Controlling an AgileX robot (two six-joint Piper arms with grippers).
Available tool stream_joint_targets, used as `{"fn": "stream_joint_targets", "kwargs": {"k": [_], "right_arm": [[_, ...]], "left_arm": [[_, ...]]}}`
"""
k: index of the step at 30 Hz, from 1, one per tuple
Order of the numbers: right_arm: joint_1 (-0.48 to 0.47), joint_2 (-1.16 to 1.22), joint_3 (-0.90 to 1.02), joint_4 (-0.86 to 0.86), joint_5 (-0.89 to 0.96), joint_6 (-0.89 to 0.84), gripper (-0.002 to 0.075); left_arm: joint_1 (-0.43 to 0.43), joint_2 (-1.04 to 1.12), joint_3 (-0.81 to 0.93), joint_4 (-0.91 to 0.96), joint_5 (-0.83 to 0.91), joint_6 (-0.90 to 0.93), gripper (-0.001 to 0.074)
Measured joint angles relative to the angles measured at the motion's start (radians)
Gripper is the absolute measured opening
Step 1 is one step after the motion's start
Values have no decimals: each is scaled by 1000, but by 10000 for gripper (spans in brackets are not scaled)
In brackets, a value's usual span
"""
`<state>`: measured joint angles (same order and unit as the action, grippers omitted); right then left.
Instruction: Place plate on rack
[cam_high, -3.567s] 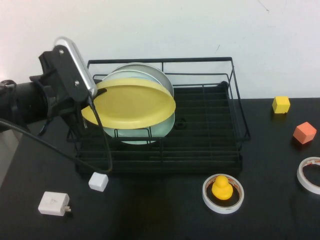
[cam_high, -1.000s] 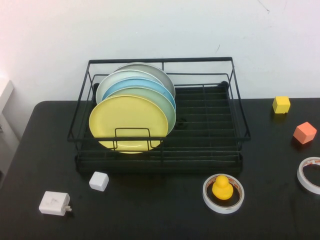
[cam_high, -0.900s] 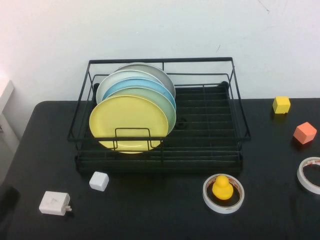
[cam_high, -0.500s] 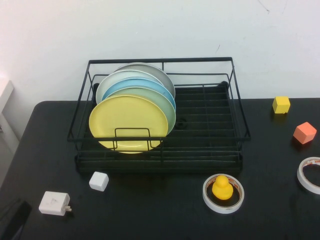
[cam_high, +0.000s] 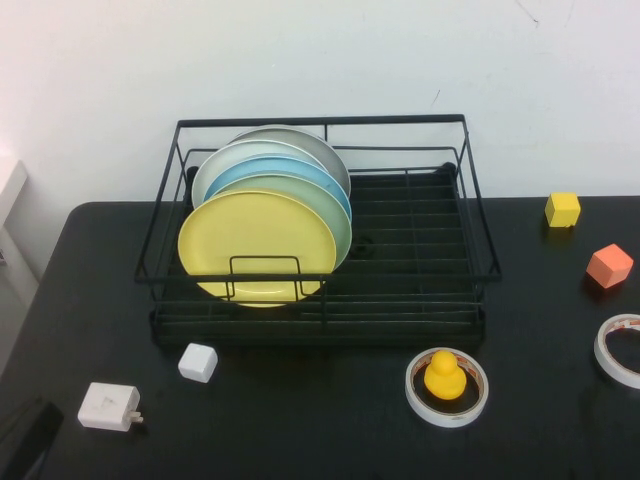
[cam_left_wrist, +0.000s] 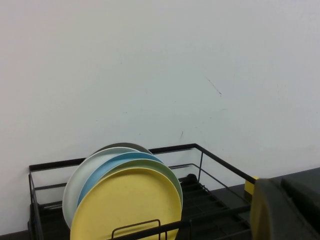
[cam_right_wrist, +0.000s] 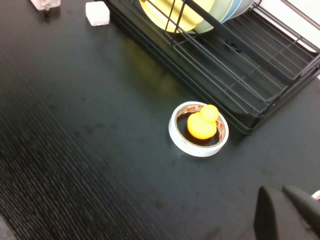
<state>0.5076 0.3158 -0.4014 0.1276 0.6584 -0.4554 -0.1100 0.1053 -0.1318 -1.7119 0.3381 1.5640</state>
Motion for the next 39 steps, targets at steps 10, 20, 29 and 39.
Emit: {"fn": "stream_joint_targets", "kwargs": {"k": [10,20,29,39], "right_arm": [[0,0,0,-2,2,0,-2],[0,0,0,-2,2,0,-2],[0,0,0,-2,2,0,-2],[0,0,0,-2,2,0,-2]], "left_arm": [[0,-42,10,244,-230,-280,0],[0,-42,34,1503,-72,-1587,0],[0,-42,152,1568,-169,-1671,0],[0,-107,150,1579,-31,-1639,0]]}}
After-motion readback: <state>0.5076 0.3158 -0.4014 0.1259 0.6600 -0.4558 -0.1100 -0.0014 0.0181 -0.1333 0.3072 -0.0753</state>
